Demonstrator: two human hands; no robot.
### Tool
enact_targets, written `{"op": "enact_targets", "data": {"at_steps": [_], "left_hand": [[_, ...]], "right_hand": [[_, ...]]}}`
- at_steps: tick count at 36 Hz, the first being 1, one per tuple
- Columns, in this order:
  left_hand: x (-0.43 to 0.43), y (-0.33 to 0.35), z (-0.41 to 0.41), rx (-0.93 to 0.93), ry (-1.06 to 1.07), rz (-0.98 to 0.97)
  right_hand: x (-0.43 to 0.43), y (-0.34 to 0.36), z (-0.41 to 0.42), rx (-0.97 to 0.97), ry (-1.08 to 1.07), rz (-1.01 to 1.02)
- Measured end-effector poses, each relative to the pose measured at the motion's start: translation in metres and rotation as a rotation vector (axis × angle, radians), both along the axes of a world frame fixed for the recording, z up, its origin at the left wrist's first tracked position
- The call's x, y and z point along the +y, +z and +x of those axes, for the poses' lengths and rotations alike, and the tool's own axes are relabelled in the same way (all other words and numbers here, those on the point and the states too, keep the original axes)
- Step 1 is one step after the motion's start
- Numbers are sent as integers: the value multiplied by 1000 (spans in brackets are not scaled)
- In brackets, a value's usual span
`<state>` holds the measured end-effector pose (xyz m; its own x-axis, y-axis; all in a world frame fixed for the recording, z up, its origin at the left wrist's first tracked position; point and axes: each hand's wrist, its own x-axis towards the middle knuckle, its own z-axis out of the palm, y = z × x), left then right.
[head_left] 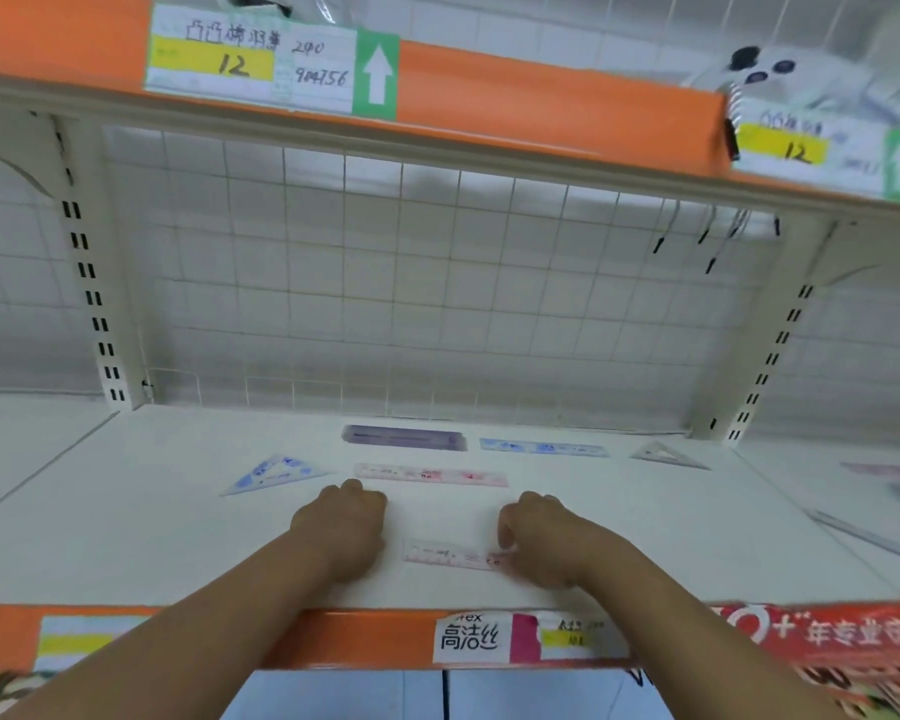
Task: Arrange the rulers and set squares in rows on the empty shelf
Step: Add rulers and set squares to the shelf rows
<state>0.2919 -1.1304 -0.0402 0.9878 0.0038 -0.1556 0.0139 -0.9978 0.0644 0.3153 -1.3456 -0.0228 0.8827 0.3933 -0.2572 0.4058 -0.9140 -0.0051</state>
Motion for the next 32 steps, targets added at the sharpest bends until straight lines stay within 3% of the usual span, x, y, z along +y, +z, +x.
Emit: {"op": "enact_targets", "data": {"at_steps": [17, 25, 32], "left_hand": [[6, 2, -7, 3, -18, -9], [10, 3, -8, 1, -12, -21], [11, 3, -8, 8, -7, -28]], "right_hand": [[6, -5, -3, -25, -75, 52], [7, -8, -9, 3, 23, 126], [8, -7, -7, 68, 80, 29]]}}
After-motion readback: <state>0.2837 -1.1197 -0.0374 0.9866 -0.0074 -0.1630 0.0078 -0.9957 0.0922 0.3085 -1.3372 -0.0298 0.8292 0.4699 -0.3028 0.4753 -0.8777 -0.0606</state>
